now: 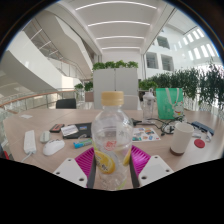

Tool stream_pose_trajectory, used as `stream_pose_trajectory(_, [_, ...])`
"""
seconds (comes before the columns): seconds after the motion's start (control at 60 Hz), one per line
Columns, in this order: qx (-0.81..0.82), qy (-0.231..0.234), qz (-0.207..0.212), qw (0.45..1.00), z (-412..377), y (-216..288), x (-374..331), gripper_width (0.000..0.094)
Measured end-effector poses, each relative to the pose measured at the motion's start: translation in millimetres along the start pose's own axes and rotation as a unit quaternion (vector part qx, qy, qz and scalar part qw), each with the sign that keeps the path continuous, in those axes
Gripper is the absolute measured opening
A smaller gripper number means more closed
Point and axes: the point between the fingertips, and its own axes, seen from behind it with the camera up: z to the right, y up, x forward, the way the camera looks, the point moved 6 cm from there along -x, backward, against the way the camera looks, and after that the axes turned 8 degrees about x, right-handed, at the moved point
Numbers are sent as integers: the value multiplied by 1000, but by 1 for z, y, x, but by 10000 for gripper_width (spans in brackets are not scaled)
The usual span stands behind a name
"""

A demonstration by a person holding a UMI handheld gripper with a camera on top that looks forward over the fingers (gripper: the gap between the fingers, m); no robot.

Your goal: Pour water

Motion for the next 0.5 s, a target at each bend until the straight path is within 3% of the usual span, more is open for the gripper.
stream_pose_trajectory(0.133, [-45, 8, 42, 998, -5, 4, 16, 445])
stream_pose_trajectory(0.233, [-41, 21, 19, 999, -3, 6, 22, 341])
stream_pose_trajectory(0.35, [3, 54, -36, 998, -3, 10, 29, 331])
stream_pose_trajectory(0.5, [199, 84, -41, 976, 20, 81, 29, 303])
